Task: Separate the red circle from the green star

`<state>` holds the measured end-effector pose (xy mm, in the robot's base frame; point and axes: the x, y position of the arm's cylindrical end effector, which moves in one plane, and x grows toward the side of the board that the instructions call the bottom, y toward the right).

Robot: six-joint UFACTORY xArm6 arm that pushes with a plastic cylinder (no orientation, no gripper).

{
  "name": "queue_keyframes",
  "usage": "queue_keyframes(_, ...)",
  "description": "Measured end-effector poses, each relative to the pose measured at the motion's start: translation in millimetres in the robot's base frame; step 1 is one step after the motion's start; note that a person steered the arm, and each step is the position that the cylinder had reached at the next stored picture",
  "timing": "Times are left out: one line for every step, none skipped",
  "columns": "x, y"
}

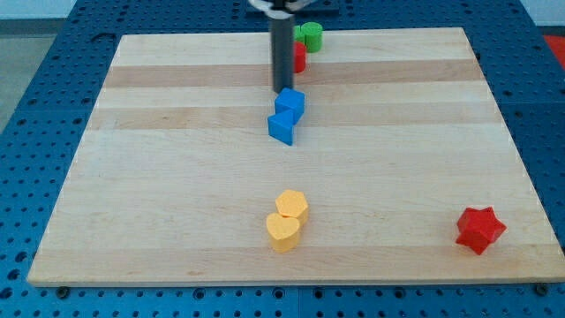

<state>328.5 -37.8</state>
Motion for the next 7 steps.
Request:
queue_keyframes(0, -63)
queue_keyframes(-17, -108)
queue_keyframes(-45, -112)
queue_keyframes(-60, -93)
queue_keyframes(-66, -56)
queue_keyframes(-66, -17)
queue_keyframes(-66, 20)
